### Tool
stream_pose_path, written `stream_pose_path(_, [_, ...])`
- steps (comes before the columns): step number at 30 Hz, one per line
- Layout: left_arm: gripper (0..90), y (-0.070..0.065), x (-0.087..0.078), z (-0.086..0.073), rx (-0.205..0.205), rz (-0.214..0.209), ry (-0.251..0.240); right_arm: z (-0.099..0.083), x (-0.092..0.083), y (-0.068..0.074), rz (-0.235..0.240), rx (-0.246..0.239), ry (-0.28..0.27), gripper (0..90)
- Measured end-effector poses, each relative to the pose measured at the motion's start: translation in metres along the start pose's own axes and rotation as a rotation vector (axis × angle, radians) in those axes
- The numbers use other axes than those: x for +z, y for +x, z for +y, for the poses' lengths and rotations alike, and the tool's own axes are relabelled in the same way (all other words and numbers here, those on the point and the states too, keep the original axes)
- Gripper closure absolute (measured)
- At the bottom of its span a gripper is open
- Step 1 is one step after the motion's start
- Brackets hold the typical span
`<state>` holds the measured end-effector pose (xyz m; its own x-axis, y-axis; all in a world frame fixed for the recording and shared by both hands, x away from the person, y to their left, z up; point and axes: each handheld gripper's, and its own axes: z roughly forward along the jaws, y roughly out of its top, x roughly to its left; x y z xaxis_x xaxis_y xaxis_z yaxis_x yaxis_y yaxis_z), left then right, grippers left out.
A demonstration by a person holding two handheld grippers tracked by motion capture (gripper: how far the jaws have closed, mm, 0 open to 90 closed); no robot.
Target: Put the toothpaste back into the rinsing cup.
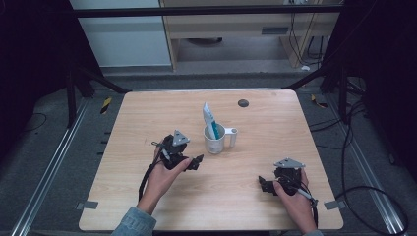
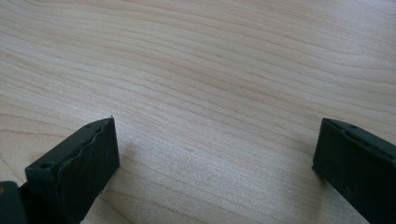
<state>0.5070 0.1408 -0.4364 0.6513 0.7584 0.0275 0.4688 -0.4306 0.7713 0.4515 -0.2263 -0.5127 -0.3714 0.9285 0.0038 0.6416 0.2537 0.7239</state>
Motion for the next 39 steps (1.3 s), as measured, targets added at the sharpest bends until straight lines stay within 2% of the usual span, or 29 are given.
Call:
stream_pose_path(3, [4.9,0.009,-0.001,-0.008,-0.005,0.017,0.010,0.000,0.000,0.000,0.001,0.000,0.000,0.5])
stream_pose_path(5, [5.0,0.017,-0.002,-0.014,-0.033,0.023,0.007,0.000,0.000,0.000,0.001,0.000,0.000,0.4])
stream_pose_path(8, [5.1,0.027,-0.005,-0.020,-0.039,0.043,0.027,0.000,0.000,0.000,0.001,0.000,0.000,0.5])
stream_pose_path(10, [5.1,0.032,-0.007,-0.023,-0.057,0.045,0.021,0.000,0.000,0.000,0.001,0.000,0.000,0.4])
stream_pose_path(15, [5.2,0.040,-0.010,-0.030,-0.070,0.058,0.025,0.000,0.000,0.000,0.001,0.000,0.000,0.5])
stream_pose_path(19, [5.0,0.048,-0.016,-0.038,-0.064,0.086,0.043,0.000,0.000,0.000,0.001,0.000,0.000,0.5])
stream_pose_path(26, [6.5,0.072,-0.025,-0.055,-0.096,0.159,0.061,0.000,0.000,0.000,0.001,0.000,0.000,0.5])
stream_pose_path(35, [6.8,0.098,-0.027,-0.076,-0.125,0.201,0.093,0.000,0.000,0.000,0.001,0.000,0.000,0.4])
stream_pose_path(39, [6.9,0.109,-0.027,-0.085,-0.148,0.220,0.088,0.000,0.000,0.000,0.001,0.000,0.000,0.5])
